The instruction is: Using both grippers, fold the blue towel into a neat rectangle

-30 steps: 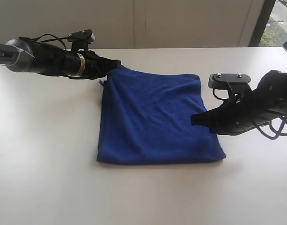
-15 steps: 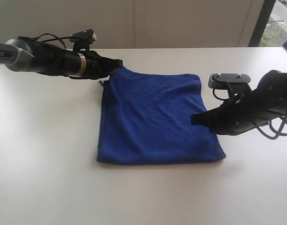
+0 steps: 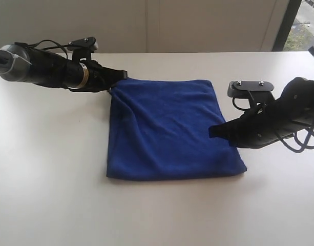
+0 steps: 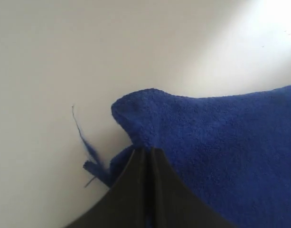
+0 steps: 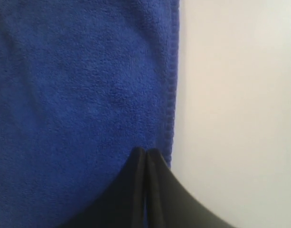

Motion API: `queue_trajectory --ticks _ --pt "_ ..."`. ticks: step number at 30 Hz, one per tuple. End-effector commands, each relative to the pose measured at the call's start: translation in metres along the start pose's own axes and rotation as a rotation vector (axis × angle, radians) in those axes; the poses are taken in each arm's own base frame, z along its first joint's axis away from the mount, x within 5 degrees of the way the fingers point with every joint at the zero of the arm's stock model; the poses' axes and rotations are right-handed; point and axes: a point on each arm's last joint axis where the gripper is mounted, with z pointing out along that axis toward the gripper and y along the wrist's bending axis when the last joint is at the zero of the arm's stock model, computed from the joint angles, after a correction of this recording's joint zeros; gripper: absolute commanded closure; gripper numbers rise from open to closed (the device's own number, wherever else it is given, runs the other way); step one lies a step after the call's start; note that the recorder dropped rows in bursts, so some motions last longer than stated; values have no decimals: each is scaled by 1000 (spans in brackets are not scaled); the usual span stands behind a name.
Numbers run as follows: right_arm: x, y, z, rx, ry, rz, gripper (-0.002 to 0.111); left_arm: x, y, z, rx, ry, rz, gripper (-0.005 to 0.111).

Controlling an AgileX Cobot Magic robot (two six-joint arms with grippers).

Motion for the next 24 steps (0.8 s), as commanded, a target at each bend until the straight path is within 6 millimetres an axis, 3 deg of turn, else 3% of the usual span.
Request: queue_trajectory --ticks 1,9,11,17,24 --pt "-1 0 -1 2 -4 -14 108 7 9 3 -47 13 0 107" --pt "-1 0 -1 2 -4 -14 108 20 16 14 -65 46 -8 105" --pt "-1 0 -1 2 -4 -14 108 20 16 14 -64 44 -7 96" --pt "-1 0 -1 2 -4 -14 108 13 10 13 -13 38 -5 54" --pt "0 0 -1 1 -2 -14 108 -16 -2 -15 131 4 0 51"
